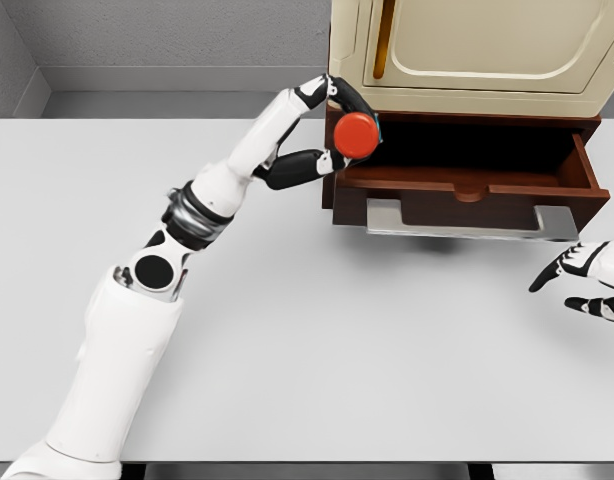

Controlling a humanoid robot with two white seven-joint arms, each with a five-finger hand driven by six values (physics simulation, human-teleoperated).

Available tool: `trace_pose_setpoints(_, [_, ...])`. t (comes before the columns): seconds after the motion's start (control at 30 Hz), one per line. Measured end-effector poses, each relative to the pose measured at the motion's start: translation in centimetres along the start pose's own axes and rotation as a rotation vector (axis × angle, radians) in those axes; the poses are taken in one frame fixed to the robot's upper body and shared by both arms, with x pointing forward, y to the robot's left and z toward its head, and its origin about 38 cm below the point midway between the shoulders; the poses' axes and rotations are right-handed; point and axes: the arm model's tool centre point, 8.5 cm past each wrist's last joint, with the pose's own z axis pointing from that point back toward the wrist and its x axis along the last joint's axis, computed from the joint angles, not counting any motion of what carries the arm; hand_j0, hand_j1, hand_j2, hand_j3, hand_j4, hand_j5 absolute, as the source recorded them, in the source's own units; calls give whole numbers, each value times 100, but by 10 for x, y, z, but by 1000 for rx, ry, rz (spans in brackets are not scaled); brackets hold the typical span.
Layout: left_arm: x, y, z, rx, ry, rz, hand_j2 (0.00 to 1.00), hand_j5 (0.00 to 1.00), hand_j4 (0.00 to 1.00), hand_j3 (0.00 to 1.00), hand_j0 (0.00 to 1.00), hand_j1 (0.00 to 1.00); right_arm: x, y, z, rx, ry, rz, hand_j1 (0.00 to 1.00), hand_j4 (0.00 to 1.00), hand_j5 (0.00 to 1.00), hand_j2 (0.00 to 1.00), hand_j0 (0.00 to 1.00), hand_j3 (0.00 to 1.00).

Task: Put the switch into the drawer with left arm, and close the drawer with right arm

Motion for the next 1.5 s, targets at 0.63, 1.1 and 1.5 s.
trace_pose_setpoints(0.63, [-20,-1,-31,-129,44,-148,28,28,28,28,28,28,0,1,0,2,0,-2,62,62,62,62,62,62])
trace_pose_setpoints(1.1, [-20,-10,-48,-227,36,-236,28,28,28,28,28,28,0,1,0,2,0,-2,62,62,62,62,62,62])
trace_pose_setpoints(1.5, [-16,-9,-59,-278,26,-323,33,33,33,33,33,33,0,1,0,2,0,-2,62,62,62,62,62,62])
